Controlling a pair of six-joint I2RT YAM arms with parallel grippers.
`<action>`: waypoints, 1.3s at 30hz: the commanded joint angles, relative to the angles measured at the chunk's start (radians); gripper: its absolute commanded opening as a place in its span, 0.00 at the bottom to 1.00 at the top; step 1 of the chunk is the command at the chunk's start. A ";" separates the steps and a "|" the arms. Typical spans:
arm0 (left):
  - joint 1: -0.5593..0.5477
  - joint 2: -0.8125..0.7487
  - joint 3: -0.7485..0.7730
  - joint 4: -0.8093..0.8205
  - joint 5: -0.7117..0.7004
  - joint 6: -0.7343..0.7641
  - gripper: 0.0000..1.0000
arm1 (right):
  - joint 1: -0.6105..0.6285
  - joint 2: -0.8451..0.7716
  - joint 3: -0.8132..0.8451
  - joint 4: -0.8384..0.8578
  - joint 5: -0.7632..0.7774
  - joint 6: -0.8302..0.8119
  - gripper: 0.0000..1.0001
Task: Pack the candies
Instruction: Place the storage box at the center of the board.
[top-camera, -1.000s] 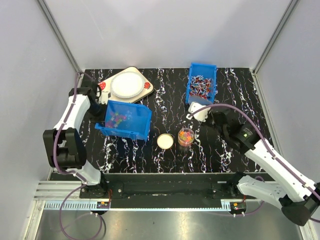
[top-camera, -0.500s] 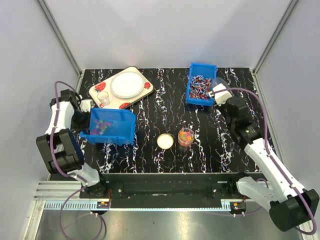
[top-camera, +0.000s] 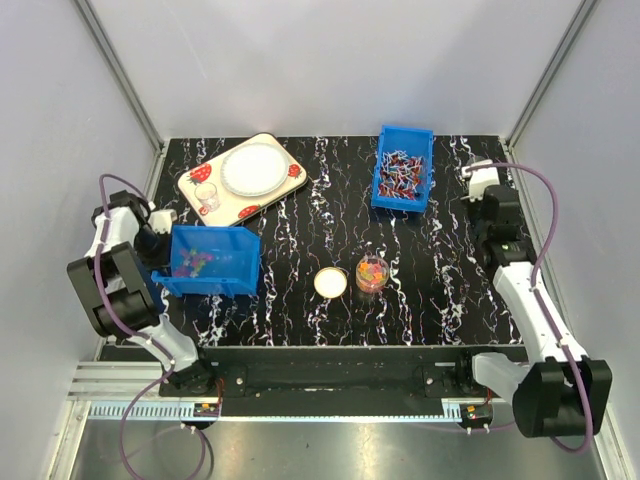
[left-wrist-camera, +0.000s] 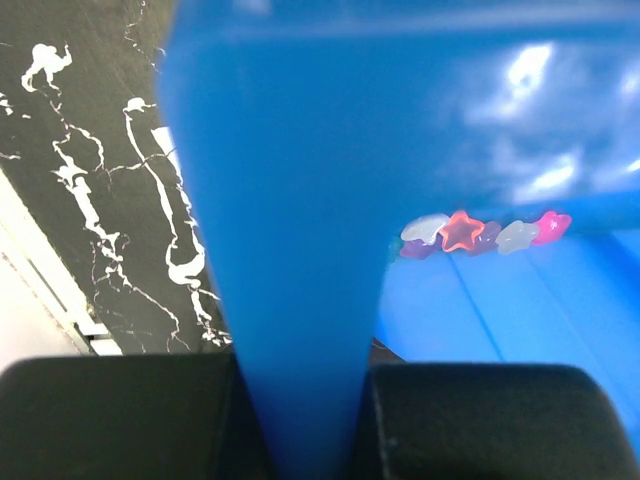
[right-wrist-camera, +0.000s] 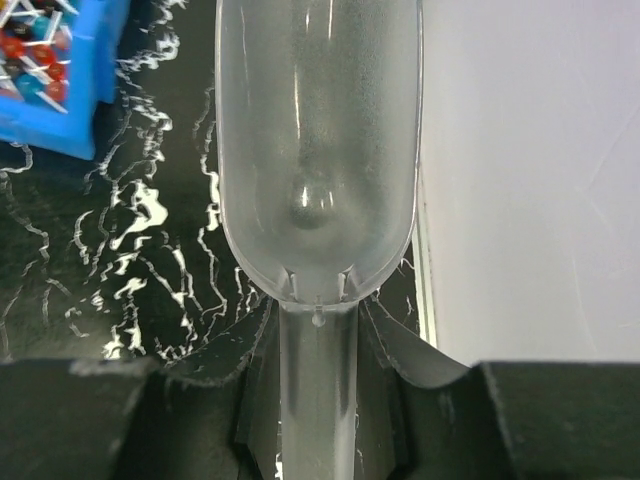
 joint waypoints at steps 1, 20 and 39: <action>0.022 0.013 -0.004 0.045 0.038 0.032 0.00 | -0.052 0.045 0.017 0.073 -0.123 0.064 0.00; 0.071 0.081 0.025 0.062 0.072 0.027 0.35 | 0.191 0.245 0.405 -0.167 -0.416 0.079 0.00; 0.071 -0.074 0.137 -0.056 0.228 -0.025 0.84 | 0.444 0.867 0.919 -0.170 -0.447 0.231 0.00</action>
